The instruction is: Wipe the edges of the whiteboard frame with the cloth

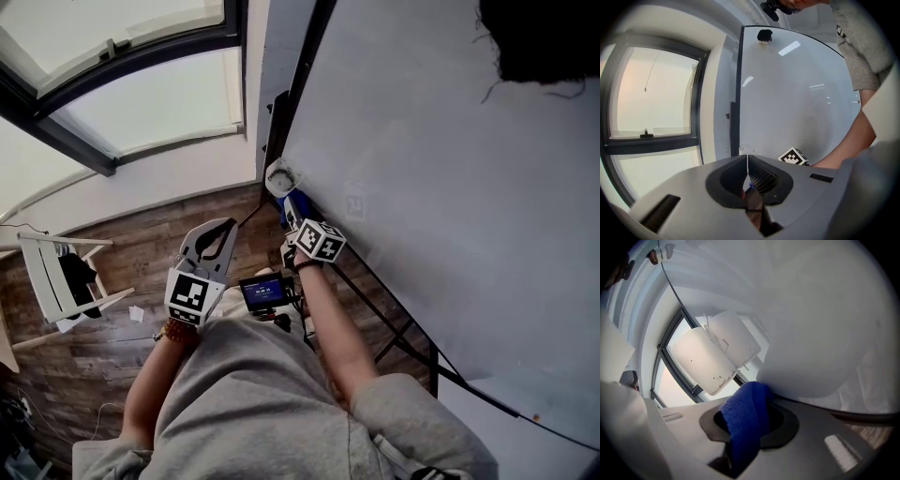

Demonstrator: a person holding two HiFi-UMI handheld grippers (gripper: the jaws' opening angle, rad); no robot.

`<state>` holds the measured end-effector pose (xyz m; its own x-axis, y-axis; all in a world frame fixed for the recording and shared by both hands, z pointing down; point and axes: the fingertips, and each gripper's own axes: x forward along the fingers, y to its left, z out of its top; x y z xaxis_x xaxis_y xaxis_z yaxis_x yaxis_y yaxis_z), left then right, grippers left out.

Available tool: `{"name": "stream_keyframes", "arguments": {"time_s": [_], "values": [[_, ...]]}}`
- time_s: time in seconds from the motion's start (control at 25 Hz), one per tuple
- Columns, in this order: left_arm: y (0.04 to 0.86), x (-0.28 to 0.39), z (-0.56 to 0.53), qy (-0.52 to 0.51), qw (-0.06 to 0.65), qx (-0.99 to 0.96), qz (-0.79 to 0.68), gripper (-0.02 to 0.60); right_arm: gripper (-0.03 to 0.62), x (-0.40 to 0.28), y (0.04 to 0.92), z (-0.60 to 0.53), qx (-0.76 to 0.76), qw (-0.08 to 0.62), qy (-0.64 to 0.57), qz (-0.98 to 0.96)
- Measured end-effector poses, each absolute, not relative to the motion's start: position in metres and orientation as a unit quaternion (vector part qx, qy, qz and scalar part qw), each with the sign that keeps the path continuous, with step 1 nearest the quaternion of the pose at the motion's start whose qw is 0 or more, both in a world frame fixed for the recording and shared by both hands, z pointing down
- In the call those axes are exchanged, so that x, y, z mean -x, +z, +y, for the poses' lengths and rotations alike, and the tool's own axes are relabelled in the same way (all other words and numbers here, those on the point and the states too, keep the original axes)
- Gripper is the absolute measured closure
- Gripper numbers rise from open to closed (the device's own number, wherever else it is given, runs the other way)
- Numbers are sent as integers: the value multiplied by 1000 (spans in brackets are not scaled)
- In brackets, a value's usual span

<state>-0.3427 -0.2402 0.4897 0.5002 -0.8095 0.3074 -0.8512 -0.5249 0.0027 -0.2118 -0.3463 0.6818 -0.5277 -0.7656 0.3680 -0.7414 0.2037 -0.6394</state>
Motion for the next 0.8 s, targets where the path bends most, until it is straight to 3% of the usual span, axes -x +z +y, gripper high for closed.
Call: {"name": "stream_keyframes", "arguments": {"time_s": [0.28, 0.56, 0.8], "values": [[489, 345, -233, 132, 78, -863, -481, 566, 490, 220, 684, -349, 471, 5, -387, 793], [485, 315, -228, 126, 72, -886, -440, 566, 480, 240, 693, -316, 369, -99, -440, 813], [487, 273, -223, 127, 67, -914, -380, 566, 480, 214, 657, -284, 342, -78, -424, 835]]}}
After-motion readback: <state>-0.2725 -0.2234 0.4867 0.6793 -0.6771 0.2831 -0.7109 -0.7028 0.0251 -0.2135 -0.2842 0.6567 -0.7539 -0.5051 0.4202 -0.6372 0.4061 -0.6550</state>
